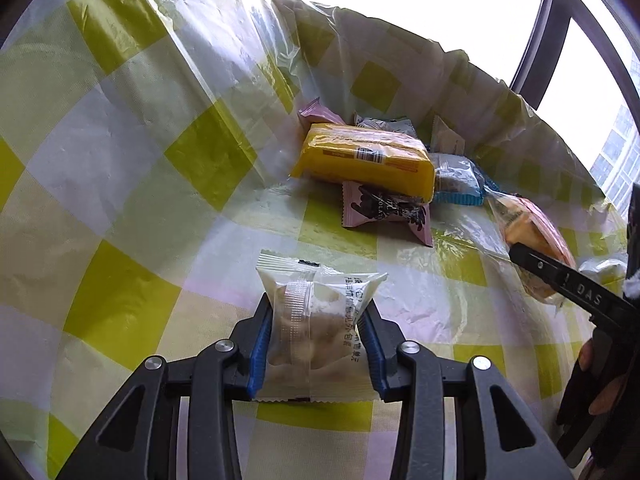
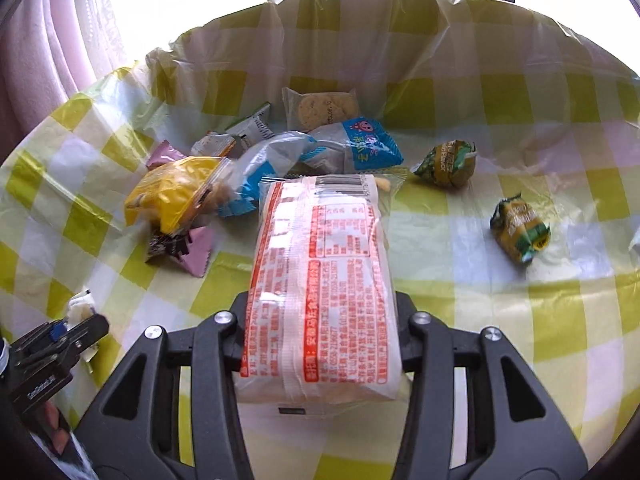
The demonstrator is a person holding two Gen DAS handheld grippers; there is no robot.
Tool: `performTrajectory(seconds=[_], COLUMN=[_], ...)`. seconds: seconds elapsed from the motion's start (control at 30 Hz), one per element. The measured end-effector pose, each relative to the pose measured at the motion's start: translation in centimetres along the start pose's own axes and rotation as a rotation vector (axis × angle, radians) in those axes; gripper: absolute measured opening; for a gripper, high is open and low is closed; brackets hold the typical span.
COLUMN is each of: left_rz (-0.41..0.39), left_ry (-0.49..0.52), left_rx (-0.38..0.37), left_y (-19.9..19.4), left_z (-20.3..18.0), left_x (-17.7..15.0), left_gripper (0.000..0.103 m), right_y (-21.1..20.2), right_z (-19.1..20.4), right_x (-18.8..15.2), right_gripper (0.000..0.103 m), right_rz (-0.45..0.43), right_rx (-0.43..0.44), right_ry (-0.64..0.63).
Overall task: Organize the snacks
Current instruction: 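Carry both packets to the white box and release them inside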
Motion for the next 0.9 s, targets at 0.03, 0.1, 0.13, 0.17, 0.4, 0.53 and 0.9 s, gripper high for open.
performTrajectory(seconds=[0.03,0.1,0.13,0.17,0.4,0.53,0.9], left_rz=[-0.003,-0.030,-0.037,-0.034,-0.036,-0.033,-0.005], left_ry=[-0.007,-0.023,-0.028,-0.034,-0.076,-0.069,0.002], left_rx=[-0.002,-0.013,-0.008,-0.007,-0.043,-0.073,-0.140], left_y=[-0.1,-0.7,-1.1,-1.3,-3.9,-5.4,-8.6], left_z=[0.1,0.4,0.5,0.5,-0.3,-1.6,-5.9], left_x=[0.0,0.2,0.1,0.0,-1.3,-2.0,-4.1], left_gripper=[0.041,0.041,0.041,0.041,0.041,0.041,0.042], right_y=[-1.2,-3.3,-4.2,-5.0,-8.3,-9.9,-14.3], right_z=[0.2,0.6,0.7,0.7,0.5,0.1,-1.1], right_x=[-0.4,-0.9,-1.2,-1.5,-4.3,-5.6,-8.0], right_gripper=[0.050,0.050,0.050,0.050,0.050,0.050,0.050], right_rz=[-0.001,0.000,-0.001,0.002,0.040,0.054,0.054], right_rx=[0.006,0.025,0.029,0.031,0.019,0.016,0.020], right_ry=[-0.001,0.002,0.001,-0.003,0.014,0.029,0.070])
Point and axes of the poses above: each gripper's, at about its wrist camera, not at the fingertips, and y roughly the way its jaws point, z to its left, x to its top, the point moved 3 cm from there along y, roughly the way its jaws point, and after that the axes turned 15 degrees about -z, right-handed, at the moved point
